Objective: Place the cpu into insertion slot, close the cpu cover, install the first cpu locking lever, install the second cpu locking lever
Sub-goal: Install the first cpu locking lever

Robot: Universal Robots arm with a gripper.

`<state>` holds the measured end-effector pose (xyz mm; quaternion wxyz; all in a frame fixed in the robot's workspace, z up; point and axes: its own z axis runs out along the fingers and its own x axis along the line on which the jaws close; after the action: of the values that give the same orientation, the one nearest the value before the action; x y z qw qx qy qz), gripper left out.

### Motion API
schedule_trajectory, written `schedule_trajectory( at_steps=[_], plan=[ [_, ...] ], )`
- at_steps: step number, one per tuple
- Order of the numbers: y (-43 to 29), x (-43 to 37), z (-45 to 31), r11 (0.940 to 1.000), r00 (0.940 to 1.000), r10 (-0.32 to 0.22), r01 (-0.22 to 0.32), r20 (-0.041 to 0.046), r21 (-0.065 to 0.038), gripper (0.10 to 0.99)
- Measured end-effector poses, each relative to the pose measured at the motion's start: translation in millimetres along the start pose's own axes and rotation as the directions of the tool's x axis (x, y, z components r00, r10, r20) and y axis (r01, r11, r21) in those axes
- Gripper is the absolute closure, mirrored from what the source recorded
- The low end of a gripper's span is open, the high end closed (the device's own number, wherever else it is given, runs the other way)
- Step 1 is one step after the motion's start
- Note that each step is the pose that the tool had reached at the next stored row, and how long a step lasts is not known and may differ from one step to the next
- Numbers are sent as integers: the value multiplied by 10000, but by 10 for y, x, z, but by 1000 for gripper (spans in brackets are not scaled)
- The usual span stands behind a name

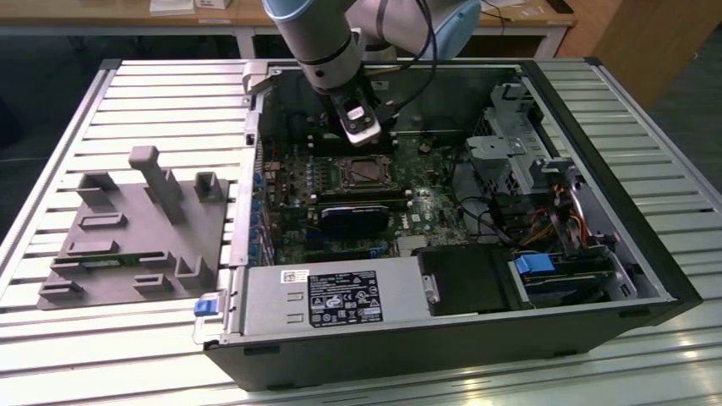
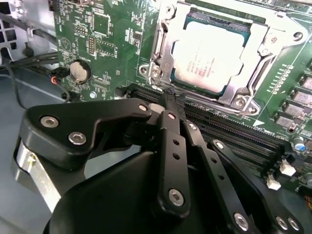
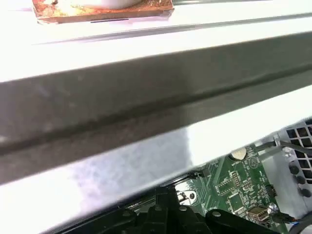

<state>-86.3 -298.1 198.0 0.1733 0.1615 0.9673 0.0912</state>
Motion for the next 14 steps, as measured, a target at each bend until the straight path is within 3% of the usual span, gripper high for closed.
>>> schedule_trajectory(
  at_steps=[5,7,9,14],
  plan=[
    [4,-5,-13,10000,10000,0,0,0,-2,984],
    [4,-6,-13,10000,10000,7,-7,-69,25,984],
    [6,-13,-7,9999,9994,44,-40,-334,124,984],
    [22,-67,22,9988,9930,170,-116,-1172,468,984]
  ],
)
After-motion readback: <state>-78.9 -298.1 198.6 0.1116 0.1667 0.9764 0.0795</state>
